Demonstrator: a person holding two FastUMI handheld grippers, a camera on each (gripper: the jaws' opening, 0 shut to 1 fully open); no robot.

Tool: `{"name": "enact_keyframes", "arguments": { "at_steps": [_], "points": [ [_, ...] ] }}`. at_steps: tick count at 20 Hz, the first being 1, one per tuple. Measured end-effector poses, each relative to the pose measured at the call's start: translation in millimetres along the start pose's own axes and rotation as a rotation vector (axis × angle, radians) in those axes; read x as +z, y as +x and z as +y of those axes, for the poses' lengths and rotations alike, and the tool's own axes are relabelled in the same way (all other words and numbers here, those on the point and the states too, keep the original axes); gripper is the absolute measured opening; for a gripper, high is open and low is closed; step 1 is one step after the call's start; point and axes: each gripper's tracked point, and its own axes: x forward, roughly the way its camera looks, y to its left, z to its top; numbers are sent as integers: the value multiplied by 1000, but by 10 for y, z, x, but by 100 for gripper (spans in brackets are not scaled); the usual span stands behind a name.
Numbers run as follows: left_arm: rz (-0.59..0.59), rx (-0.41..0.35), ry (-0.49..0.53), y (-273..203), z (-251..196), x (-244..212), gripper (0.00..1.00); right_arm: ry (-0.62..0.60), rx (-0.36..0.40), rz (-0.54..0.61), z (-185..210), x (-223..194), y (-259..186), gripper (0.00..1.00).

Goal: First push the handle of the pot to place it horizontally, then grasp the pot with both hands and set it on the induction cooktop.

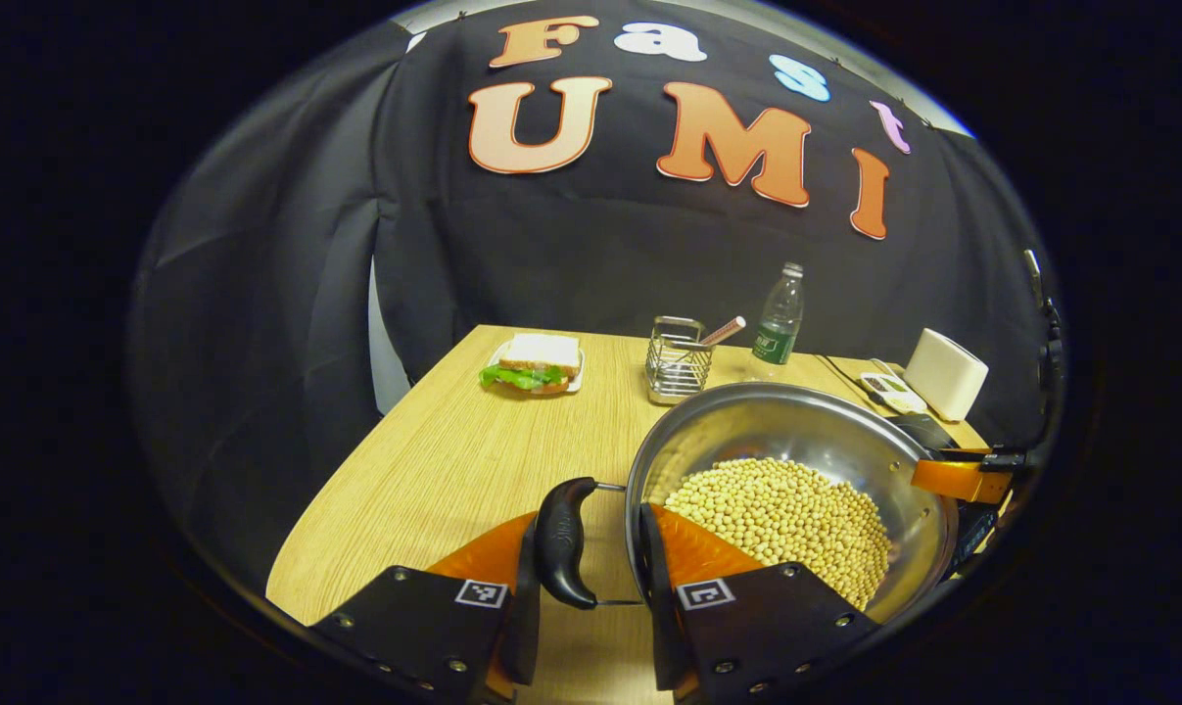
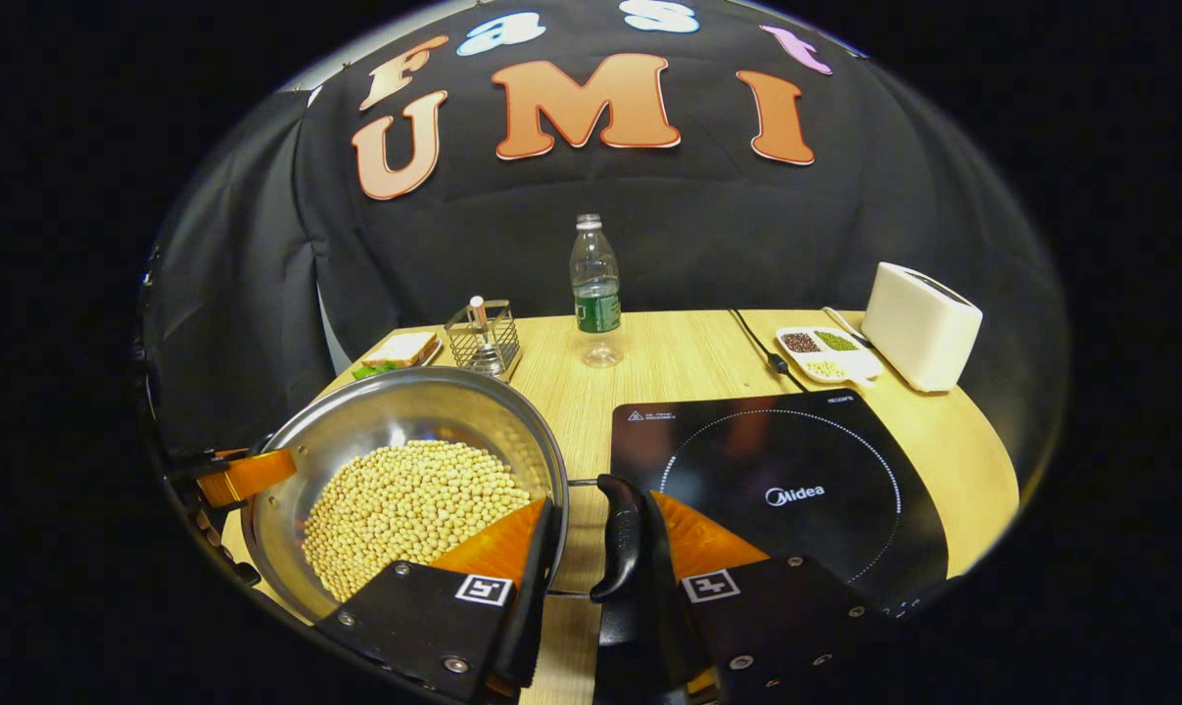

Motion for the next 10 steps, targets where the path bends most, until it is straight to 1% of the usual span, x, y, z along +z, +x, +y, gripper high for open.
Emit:
{"name": "enact_keyframes", "arguments": {
  "at_steps": [4, 5, 6, 10],
  "points": [
    [-16, -6, 7, -122, -216, 139, 47, 21, -2, -21, -169, 97, -161, 49],
    [-19, -9, 9, -154, -273, 167, 46, 26, -4, -27, -222, 121, -207, 49],
    [-20, -10, 7, -167, -334, 192, 49, 28, -5, -33, -276, 145, -243, 49],
    [-31, -22, 3, -237, -624, 268, 47, 41, -21, -49, -535, 225, -382, 49]
  ]
}}
